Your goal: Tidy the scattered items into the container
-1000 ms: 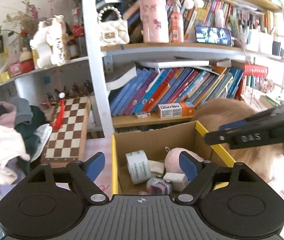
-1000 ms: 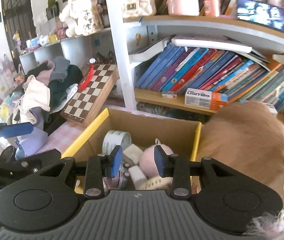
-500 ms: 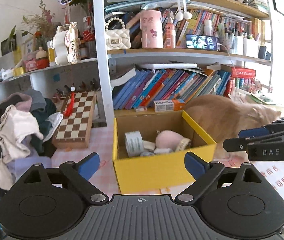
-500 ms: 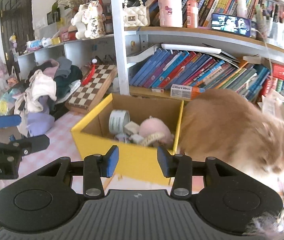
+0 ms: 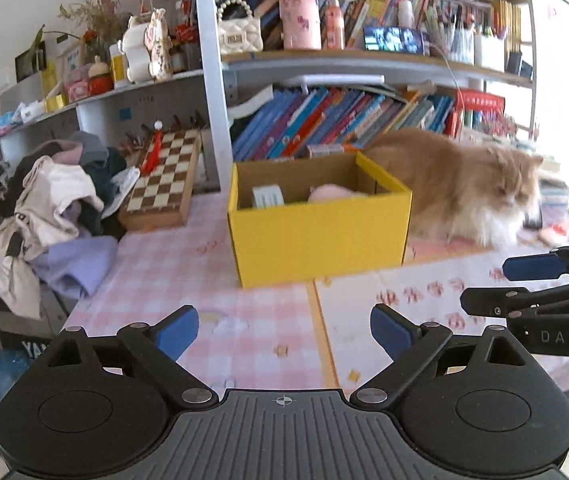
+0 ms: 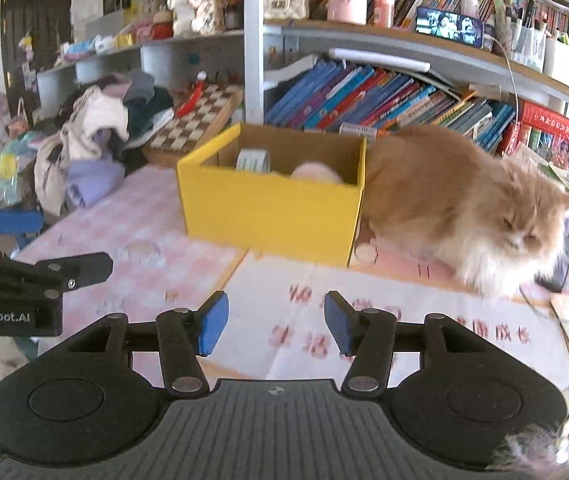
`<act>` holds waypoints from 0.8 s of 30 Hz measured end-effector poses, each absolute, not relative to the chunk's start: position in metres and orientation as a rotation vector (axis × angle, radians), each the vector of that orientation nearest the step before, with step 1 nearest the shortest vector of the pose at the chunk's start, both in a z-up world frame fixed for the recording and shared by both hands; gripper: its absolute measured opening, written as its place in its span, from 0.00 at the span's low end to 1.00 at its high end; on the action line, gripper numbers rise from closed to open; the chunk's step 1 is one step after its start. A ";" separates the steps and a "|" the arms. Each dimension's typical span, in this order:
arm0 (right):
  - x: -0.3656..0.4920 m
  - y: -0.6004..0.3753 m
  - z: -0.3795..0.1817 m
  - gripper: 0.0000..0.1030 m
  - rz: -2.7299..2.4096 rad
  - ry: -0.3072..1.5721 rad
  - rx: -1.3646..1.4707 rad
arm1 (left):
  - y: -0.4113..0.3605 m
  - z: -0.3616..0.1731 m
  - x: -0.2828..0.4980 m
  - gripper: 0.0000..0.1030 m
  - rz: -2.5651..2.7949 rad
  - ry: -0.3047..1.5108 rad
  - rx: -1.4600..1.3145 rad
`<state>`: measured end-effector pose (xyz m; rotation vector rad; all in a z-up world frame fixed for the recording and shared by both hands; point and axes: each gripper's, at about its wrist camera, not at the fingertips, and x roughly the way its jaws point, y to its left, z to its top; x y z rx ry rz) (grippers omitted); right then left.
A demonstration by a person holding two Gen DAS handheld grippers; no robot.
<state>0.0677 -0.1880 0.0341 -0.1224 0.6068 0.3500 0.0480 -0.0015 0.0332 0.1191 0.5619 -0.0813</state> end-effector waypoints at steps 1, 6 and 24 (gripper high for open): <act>0.064 -0.187 0.031 0.50 0.349 0.614 -0.126 | -0.001 0.031 0.045 0.92 -0.078 0.569 0.120; 0.051 -0.184 0.015 0.50 0.331 0.650 -0.131 | -0.002 0.017 0.035 0.92 -0.068 0.608 0.123; 0.037 -0.186 0.003 0.85 0.283 0.692 -0.109 | -0.004 -0.002 0.024 0.97 -0.074 0.687 0.110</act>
